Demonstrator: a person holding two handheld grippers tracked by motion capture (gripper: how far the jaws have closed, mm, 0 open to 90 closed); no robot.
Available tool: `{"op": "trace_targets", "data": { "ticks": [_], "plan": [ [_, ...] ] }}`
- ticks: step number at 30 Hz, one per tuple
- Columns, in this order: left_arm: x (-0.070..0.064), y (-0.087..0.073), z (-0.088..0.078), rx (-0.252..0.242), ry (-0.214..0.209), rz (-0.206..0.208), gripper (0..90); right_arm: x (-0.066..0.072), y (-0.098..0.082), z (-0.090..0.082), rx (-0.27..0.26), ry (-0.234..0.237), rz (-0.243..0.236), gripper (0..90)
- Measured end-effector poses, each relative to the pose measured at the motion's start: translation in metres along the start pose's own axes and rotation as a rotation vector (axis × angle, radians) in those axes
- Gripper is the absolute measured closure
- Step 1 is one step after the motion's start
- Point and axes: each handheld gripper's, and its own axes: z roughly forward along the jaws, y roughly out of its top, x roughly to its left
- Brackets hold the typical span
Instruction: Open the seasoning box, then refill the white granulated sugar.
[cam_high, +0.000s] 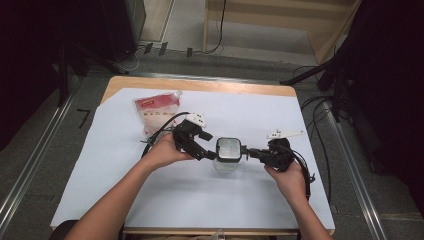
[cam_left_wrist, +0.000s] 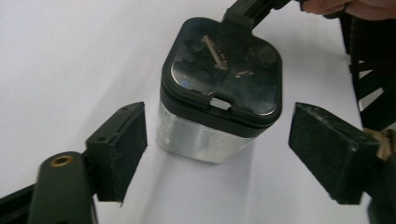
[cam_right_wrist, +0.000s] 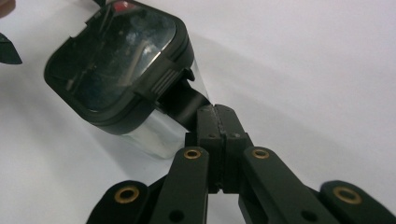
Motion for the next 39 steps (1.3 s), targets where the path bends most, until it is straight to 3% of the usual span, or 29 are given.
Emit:
{"op": "trace_targets", "data": {
  "ticks": [2,6,13,22,27,33,39],
  "plan": [
    [0.0,0.001,0.002,0.009,-0.021,-0.006,22.1,0.0,0.0,0.0,0.003,-0.01,-0.01,90.0],
    [-0.004,0.001,0.009,0.028,0.002,0.013,23.3,0.003,0.0,0.0,0.003,-0.025,-0.02,90.0],
    [-0.005,0.0,0.017,0.032,-0.013,0.035,23.4,0.003,0.001,0.0,0.0,-0.025,-0.018,90.0],
    [-0.008,-0.002,0.024,0.049,0.021,0.044,20.5,0.003,0.001,0.0,-0.001,-0.028,-0.008,90.0],
    [-0.008,-0.002,0.029,0.035,0.027,0.043,18.4,0.004,0.001,0.001,-0.004,-0.031,-0.004,90.0],
    [-0.007,-0.001,0.035,0.011,0.025,0.069,16.2,0.003,-0.001,0.001,0.0,-0.033,0.006,90.0],
    [-0.01,-0.001,0.043,0.025,0.054,0.104,15.2,0.002,-0.001,0.003,-0.004,-0.036,0.01,90.0]
  ]
}}
